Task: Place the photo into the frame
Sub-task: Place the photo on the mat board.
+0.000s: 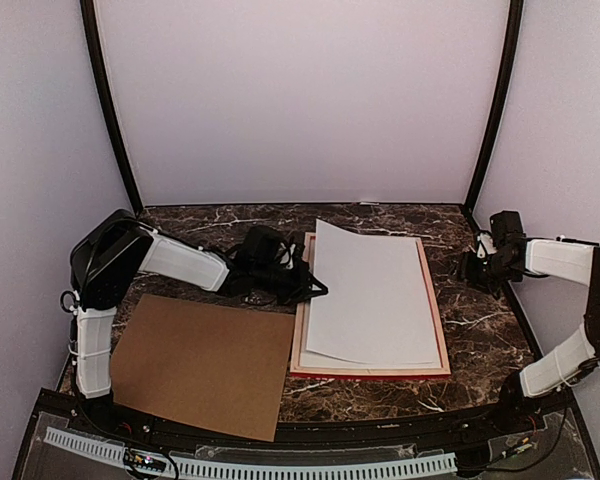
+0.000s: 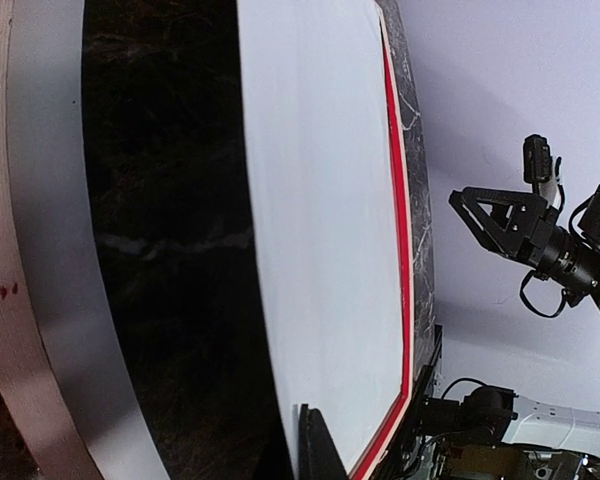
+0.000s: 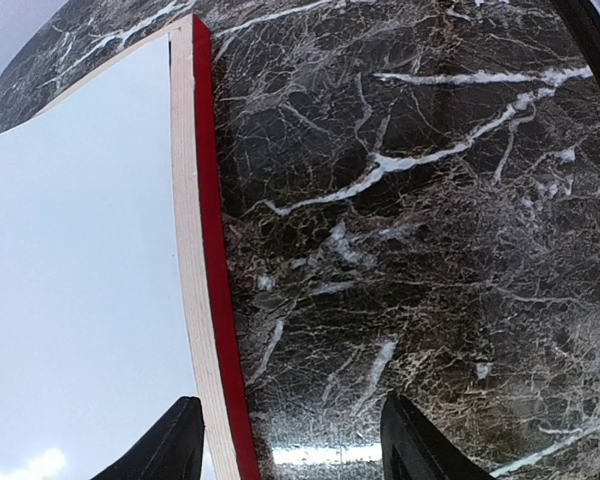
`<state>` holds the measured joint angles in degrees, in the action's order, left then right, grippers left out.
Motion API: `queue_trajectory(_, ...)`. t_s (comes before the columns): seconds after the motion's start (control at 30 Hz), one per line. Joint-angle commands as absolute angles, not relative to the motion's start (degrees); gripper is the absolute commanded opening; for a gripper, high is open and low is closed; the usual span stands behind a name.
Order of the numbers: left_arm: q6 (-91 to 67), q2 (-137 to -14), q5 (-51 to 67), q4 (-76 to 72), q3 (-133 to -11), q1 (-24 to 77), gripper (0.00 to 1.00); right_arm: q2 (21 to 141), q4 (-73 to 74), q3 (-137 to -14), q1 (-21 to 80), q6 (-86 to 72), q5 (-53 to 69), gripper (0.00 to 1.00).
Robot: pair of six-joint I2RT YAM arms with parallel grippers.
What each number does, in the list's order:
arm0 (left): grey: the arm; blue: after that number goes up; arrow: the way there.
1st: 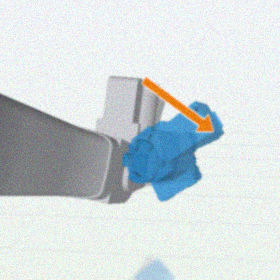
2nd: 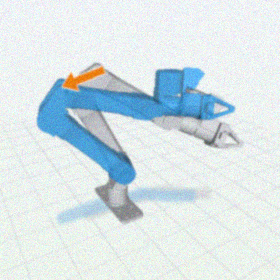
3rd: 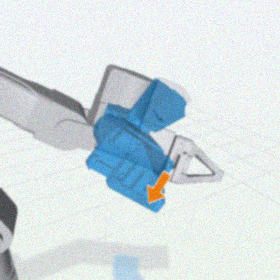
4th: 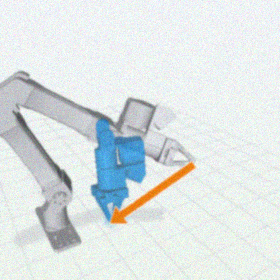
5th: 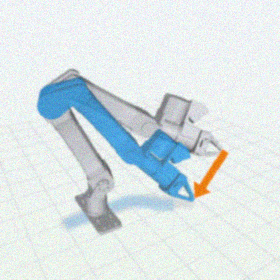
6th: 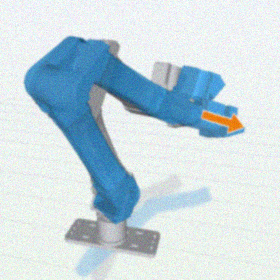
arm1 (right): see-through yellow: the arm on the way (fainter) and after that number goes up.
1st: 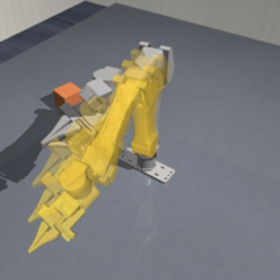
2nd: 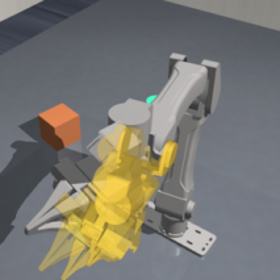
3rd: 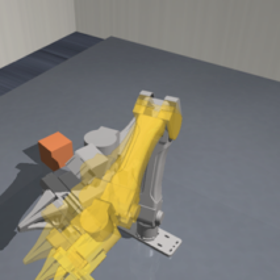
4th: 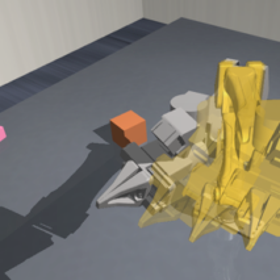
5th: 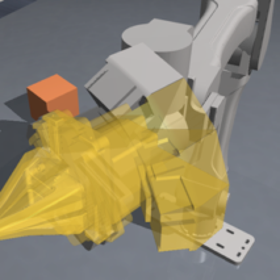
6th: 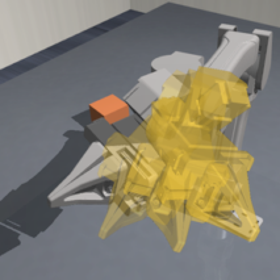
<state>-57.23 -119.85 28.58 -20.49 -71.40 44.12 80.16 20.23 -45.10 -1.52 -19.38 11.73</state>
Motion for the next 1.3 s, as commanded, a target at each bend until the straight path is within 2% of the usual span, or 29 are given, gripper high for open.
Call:
queue_trajectory(0.0, -57.5, -116.8, 27.5, -21.6, -70.7, 44.7, 0.0, 80.9, 18.5, -44.6, -1.6, -19.2, 12.7, 0.61)
queue_trajectory(1.07, -53.6, -117.6, 29.5, -15.8, -74.2, 45.4, 0.0, 81.6, 18.3, -44.9, -0.4, -18.4, 14.6, 0.63)
queue_trajectory(1.13, -53.4, -118.0, 29.7, -15.6, -74.6, 45.4, 0.02, 81.6, 18.4, -45.1, 0.6, -18.2, 14.5, 0.64)
queue_trajectory(1.27, -53.0, -118.7, 29.7, -15.0, -75.3, 45.4, 0.13, 81.4, 18.5, -45.4, 3.0, -17.9, 13.8, 0.66)
